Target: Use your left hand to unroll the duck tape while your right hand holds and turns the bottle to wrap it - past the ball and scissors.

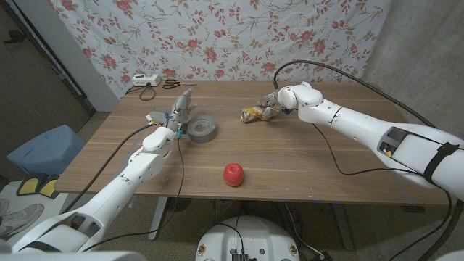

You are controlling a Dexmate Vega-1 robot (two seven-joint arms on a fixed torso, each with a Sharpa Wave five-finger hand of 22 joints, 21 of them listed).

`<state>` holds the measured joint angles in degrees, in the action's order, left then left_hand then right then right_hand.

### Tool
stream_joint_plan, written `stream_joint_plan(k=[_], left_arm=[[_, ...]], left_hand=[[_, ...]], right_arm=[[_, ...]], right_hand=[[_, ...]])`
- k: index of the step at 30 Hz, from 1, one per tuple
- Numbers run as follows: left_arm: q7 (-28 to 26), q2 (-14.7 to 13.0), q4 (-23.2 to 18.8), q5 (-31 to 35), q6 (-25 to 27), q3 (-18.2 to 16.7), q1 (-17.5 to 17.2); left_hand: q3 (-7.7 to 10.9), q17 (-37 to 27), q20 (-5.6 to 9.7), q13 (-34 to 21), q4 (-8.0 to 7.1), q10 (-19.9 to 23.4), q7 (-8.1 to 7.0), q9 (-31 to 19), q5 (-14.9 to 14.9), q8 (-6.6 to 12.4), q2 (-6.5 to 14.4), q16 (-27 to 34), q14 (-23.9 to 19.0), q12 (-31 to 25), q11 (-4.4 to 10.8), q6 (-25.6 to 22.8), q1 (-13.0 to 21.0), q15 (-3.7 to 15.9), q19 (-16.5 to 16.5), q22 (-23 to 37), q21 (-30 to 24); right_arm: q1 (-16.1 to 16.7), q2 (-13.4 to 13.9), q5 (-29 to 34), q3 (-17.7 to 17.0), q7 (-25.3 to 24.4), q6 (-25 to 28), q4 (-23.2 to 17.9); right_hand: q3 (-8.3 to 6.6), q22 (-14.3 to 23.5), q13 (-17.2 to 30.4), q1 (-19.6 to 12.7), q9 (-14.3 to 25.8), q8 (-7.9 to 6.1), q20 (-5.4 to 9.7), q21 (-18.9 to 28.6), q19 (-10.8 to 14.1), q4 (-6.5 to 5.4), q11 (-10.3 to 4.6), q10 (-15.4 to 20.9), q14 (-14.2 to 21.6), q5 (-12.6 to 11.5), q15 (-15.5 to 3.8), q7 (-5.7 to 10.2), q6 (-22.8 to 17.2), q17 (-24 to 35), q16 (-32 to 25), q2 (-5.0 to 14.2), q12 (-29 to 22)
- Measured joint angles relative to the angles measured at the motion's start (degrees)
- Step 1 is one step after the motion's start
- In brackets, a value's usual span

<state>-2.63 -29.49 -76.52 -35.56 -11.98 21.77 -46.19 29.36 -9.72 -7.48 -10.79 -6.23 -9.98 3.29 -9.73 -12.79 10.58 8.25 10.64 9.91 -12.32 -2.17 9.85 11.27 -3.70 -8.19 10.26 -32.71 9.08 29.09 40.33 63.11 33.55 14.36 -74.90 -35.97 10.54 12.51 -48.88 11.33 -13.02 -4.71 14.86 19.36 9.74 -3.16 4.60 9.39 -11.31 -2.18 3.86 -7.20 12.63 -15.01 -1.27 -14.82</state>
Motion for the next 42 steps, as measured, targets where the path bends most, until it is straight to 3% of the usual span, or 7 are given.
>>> stream_joint_plan(k=[7,17,26,30,36,38,42], left_arm=[[0.5,0.6,1.4,0.2,0.1,0.5,1.3],[1.2,1.4,2.7,0.6,0.3,1.2,2.7],[1.3,1.3,2.1,0.7,0.5,1.6,2.9],[1.3,1.0,1.3,0.7,0.5,1.6,2.5],[0.7,0.6,-0.3,1.1,1.3,1.7,1.7],[0.2,0.4,-0.9,1.2,1.5,1.6,1.4],[-0.3,0.1,-1.7,1.3,1.8,1.5,0.9]], left_hand=[[0.00,0.0,-0.09,0.0,0.00,0.0,0.00,0.0,0.0,0.00,0.0,0.0,0.0,0.0,0.00,0.0,0.0,0.00,0.1,0.0,0.1],[-0.16,0.0,-0.09,0.0,0.16,0.0,0.00,0.0,0.0,0.00,-0.3,0.0,0.0,0.0,0.00,0.0,-0.3,0.00,0.1,0.0,0.3],[-0.16,0.0,-0.09,0.0,0.16,0.0,0.00,0.0,0.0,-0.22,-0.3,0.0,0.0,0.0,0.00,0.0,-0.3,0.00,0.1,0.0,0.3],[-0.15,0.0,-0.09,0.0,0.16,0.0,0.00,0.0,0.0,-0.22,-0.3,0.0,0.0,0.0,0.00,0.0,-0.3,0.00,0.1,0.0,0.3],[-0.15,0.0,-0.09,0.0,0.15,0.0,0.00,0.0,0.0,-0.21,-0.3,0.0,0.0,0.0,0.00,0.0,-0.3,0.00,0.1,0.0,0.3],[-0.15,0.0,-0.09,0.0,0.15,0.0,0.00,0.0,0.0,-0.21,-0.3,0.0,0.0,0.0,0.00,0.0,-0.3,0.00,0.1,0.0,0.3],[-0.15,0.0,-0.09,0.0,0.15,0.0,0.00,0.0,0.0,-0.21,-0.3,0.0,0.0,0.0,0.00,0.0,-0.3,0.00,0.1,0.0,0.3]], right_arm=[[-0.7,-0.8,-0.2,1.0,0.2,-1.1,2.3],[-0.7,-0.9,0.6,2.0,-0.1,-0.7,2.9],[-0.1,-0.4,1.9,2.1,-0.3,1.3,1.8],[-0.1,-0.4,2.8,2.1,-0.4,2.2,1.8],[0.6,0.7,4.2,3.0,2.5,3.3,-1.1],[0.2,0.4,4.5,3.3,3.9,3.6,-0.8],[-0.8,-0.5,4.3,3.7,7.3,3.7,0.8]], right_hand=[[1.72,0.0,0.0,0.0,0.0,-1.75,1.72,0.4,2.5,-2.45,-1.16,6.2,6.0,-0.3,0.10,0.14,-2.1,1.8,-3.0,3.41,-1.8],[13.03,1.1,3.6,0.0,-0.2,-7.08,7.32,5.6,10.6,-6.35,-0.93,17.7,25.0,0.4,4.01,-1.42,-11.1,10.4,-18.8,3.51,-14.9],[14.11,2.6,7.4,0.0,1.9,-7.39,7.50,8.4,11.3,-7.43,-0.91,17.7,26.2,0.3,3.31,-2.15,-11.9,16.8,-23.9,3.50,-22.4],[14.26,3.0,8.2,0.1,2.4,-7.59,7.67,9.5,11.8,-7.57,3.79,22.4,32.3,0.3,4.08,-6.75,-16.4,17.3,-23.6,3.46,-23.5],[14.91,2.3,4.0,0.2,0.5,1.22,5.45,12.3,10.8,-6.87,5.23,23.8,29.9,0.3,-0.07,-7.26,-17.0,14.2,-11.5,3.35,-12.1],[16.83,1.6,3.0,2.1,0.4,2.32,4.14,12.3,9.2,-6.47,4.60,23.8,23.8,-2.0,-1.38,-6.89,-16.6,12.4,-7.6,1.41,-9.0],[23.06,0.5,1.8,12.7,0.4,2.72,1.16,10.3,4.6,-9.87,2.78,17.5,15.8,-3.8,-0.59,-2.39,-12.1,10.7,-2.6,-0.19,-3.6]])
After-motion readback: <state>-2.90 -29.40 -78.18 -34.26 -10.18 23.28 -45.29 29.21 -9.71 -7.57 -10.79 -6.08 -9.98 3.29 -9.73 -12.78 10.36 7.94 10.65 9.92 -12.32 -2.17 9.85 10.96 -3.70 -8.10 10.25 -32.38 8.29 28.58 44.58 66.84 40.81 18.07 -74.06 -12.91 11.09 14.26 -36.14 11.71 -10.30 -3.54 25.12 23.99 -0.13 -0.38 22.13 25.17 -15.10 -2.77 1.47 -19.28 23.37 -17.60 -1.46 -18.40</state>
